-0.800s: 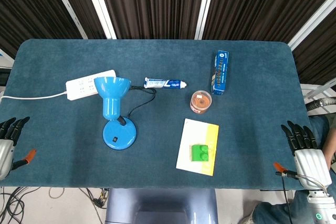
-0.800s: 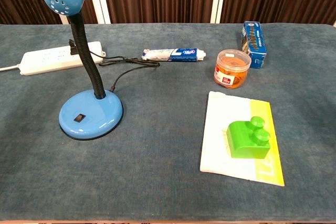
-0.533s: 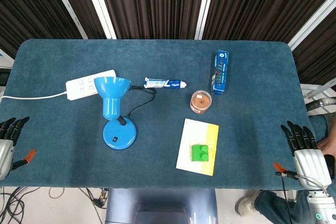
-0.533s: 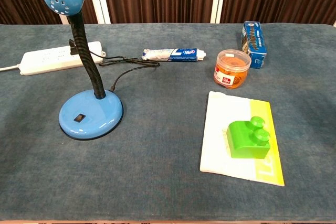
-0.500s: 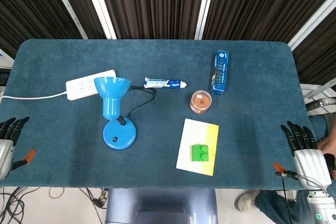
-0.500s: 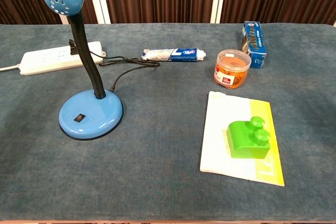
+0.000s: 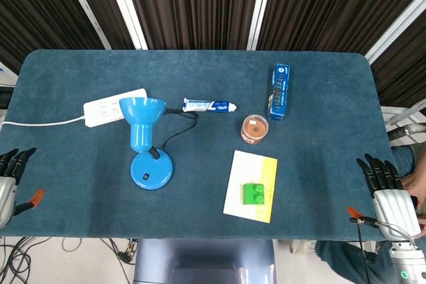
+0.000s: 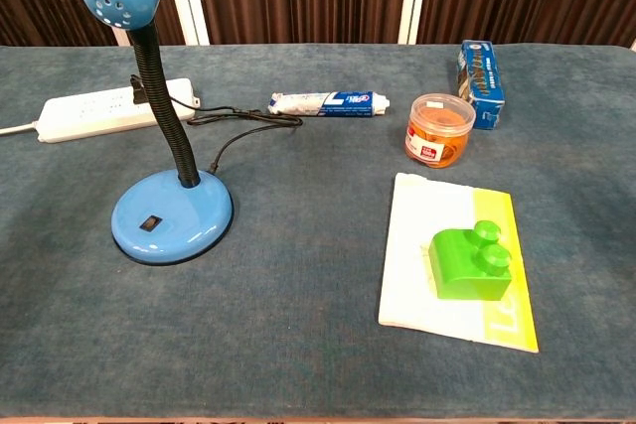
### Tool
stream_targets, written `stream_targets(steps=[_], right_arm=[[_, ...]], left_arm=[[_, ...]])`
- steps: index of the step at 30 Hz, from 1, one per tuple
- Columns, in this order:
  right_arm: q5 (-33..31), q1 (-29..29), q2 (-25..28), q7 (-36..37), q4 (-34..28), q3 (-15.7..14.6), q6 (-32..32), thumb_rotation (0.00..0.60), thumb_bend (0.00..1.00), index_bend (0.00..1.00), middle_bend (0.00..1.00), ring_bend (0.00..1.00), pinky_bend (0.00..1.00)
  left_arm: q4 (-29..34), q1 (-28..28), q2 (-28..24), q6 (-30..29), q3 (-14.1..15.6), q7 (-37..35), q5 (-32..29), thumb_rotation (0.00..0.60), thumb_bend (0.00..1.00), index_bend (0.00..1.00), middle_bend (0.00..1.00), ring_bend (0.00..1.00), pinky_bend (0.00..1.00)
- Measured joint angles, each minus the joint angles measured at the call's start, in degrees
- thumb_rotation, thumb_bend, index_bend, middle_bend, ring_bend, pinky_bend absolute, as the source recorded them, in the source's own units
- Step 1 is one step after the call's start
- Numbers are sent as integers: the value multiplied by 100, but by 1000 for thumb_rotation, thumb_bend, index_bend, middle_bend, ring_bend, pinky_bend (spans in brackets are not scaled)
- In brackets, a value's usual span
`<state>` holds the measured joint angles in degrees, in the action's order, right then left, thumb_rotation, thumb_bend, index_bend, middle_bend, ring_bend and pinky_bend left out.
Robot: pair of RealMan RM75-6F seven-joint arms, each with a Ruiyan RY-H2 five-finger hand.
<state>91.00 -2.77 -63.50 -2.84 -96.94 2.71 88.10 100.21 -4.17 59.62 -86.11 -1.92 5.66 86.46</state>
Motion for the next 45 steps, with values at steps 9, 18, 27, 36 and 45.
stream_targets(steps=[9,18,27,36,45], right_arm=[[-38,4,-6,32,-24,11,5,600,110,0,18,38,0],[-79,37,55,118,-27,45,81,600,110,0,18,38,0],[-118,43,27,74,-29,59,86,600,110,0,18,38,0],[-170,52,25,46,-26,82,99,600,109,0,18,38,0],[-209,58,30,31,-33,92,93,600,110,0,18,38,0]], left_arm=[[-96,-27,69,-86,-14,2,170,600,335,104,340,293,402],[-378,-269,308,185,49,-103,530,600,492,102,594,544,636],[-366,-937,456,1404,192,107,755,600,612,38,704,651,705],[-282,-1541,850,2561,201,664,373,600,620,48,714,657,706],[-291,-1721,1213,2981,259,1129,-31,600,614,50,716,657,706]])
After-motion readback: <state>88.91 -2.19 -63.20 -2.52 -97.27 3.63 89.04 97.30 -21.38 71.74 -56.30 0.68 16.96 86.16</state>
